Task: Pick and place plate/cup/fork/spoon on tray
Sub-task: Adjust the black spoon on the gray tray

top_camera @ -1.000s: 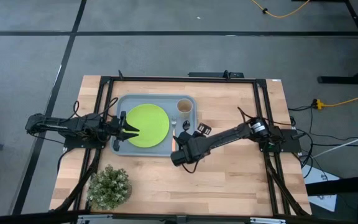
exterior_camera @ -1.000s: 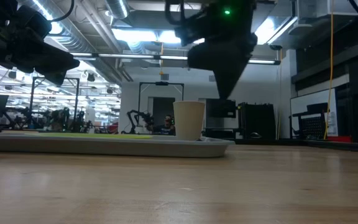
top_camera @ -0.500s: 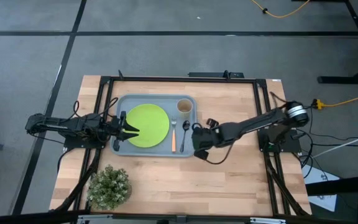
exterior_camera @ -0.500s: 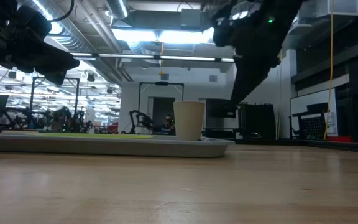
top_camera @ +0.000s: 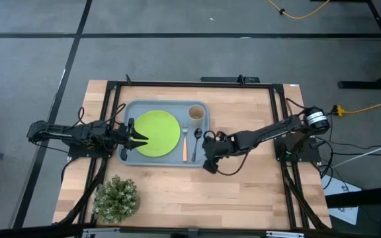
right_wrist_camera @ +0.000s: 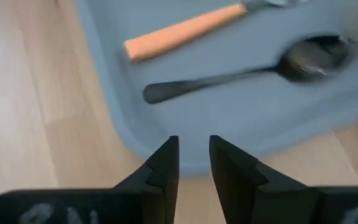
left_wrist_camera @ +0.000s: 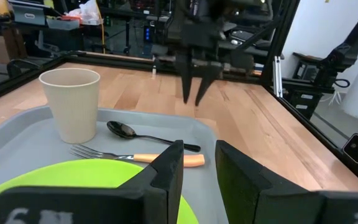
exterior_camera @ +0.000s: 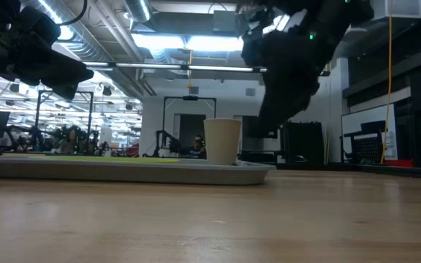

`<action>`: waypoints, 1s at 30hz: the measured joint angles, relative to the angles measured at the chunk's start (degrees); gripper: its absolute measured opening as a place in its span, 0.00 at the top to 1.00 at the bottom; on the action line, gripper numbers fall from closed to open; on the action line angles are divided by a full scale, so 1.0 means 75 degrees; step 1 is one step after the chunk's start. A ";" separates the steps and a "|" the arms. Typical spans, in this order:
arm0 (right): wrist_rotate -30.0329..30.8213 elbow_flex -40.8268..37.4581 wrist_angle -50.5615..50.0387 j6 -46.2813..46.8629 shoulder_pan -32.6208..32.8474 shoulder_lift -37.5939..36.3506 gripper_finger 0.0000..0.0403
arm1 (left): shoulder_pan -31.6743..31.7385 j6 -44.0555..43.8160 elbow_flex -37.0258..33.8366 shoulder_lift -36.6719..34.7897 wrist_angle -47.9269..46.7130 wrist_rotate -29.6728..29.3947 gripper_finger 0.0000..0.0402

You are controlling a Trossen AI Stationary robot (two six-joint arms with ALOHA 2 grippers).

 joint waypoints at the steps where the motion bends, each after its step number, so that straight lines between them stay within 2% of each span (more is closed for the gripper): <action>1: -0.0003 0.0000 0.0116 -0.0325 0.0032 0.0131 0.77 | 0.0000 0.0000 0.0000 0.0000 0.0002 -0.0002 0.79; 5: -0.0009 -0.0006 0.0185 -0.1397 0.0102 0.0661 0.77 | -0.0003 0.0000 0.0000 -0.0003 0.0002 0.0001 0.79; 11: -0.0544 0.0292 0.0096 -0.1460 -0.0111 0.1149 0.77 | 0.0000 0.0002 0.0000 0.0000 0.0002 -0.0002 0.79; 18: -0.0015 0.0793 -0.0770 -0.1779 -0.0148 0.1158 0.77 | 0.0000 0.0003 0.0000 -0.0003 0.0002 0.0000 0.79; 30: 0.0039 0.0764 -0.0845 -0.2511 -0.0600 0.1158 0.77 | 0.0000 0.0000 0.0000 0.0000 0.0002 0.0001 0.79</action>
